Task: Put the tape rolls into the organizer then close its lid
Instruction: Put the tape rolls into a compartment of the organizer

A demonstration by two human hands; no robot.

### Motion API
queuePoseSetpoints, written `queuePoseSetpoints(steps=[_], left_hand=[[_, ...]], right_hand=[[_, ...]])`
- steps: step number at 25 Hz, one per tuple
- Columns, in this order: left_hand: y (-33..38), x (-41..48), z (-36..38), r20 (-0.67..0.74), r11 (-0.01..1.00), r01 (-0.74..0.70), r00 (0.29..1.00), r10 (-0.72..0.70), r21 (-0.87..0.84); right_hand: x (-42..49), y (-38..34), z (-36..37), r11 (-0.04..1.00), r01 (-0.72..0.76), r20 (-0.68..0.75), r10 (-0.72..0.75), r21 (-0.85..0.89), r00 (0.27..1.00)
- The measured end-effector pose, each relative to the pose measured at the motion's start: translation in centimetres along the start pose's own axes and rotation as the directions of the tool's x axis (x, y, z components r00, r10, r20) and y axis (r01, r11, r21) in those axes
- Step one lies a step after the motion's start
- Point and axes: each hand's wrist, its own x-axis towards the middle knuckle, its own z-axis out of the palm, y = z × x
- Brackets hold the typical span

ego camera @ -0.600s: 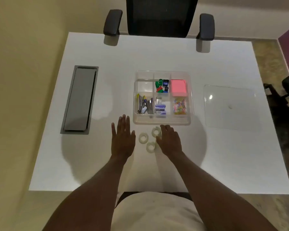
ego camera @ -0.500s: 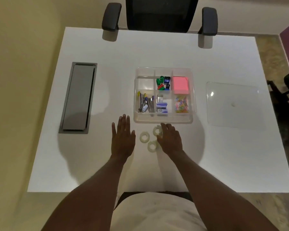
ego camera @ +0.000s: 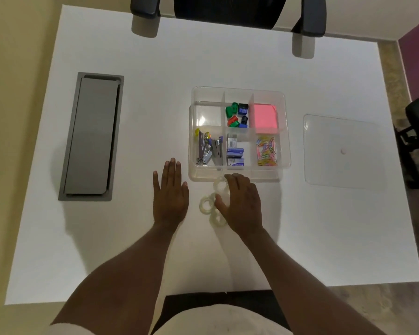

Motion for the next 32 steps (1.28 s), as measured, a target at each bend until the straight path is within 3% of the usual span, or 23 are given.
queuePoseSetpoints(steps=[4,7,11,14,18,23,28,32], left_hand=[[-0.1,0.1,0.4,-0.034,1.000,0.018,0.999,-0.018,-0.013],[-0.3,0.1,0.7,-0.062,1.000,0.018,0.998,-0.019,-0.016],[-0.6,0.1,1.4,-0.075,1.000,0.014,0.997,-0.015,-0.016],[-0.8,0.2,1.9,-0.068,0.999,0.023,0.997,-0.025,-0.026],[-0.9,0.1,2.3,-0.069,1.000,0.023,0.997,-0.024,-0.015],[-0.8,0.2,2.2,-0.062,0.999,0.036,0.997,-0.036,-0.007],[-0.8,0.3,2.2,-0.071,0.999,0.037,0.997,-0.037,-0.006],[-0.7,0.4,2.1,-0.080,0.999,0.033,0.996,-0.033,0.001]], right_hand=[[6.7,-1.7,-1.7,0.994,0.071,-0.145,-0.059,0.078,0.988],[14.6,-3.2,-3.3,0.997,0.025,-0.158,-0.013,0.073,0.987],[22.8,-4.1,-3.7,0.999,-0.009,0.044,0.012,-0.051,0.999],[26.4,-4.1,-2.3,0.982,0.062,0.203,-0.025,-0.176,0.979],[27.7,-4.4,-0.3,0.934,0.196,0.258,-0.118,-0.300,0.959],[28.1,-3.9,1.1,0.928,0.200,0.244,-0.125,-0.315,0.962],[27.4,-3.3,0.6,0.955,0.175,0.186,-0.132,-0.241,0.974],[23.9,-2.8,-1.1,0.988,0.141,0.028,-0.139,-0.059,0.990]])
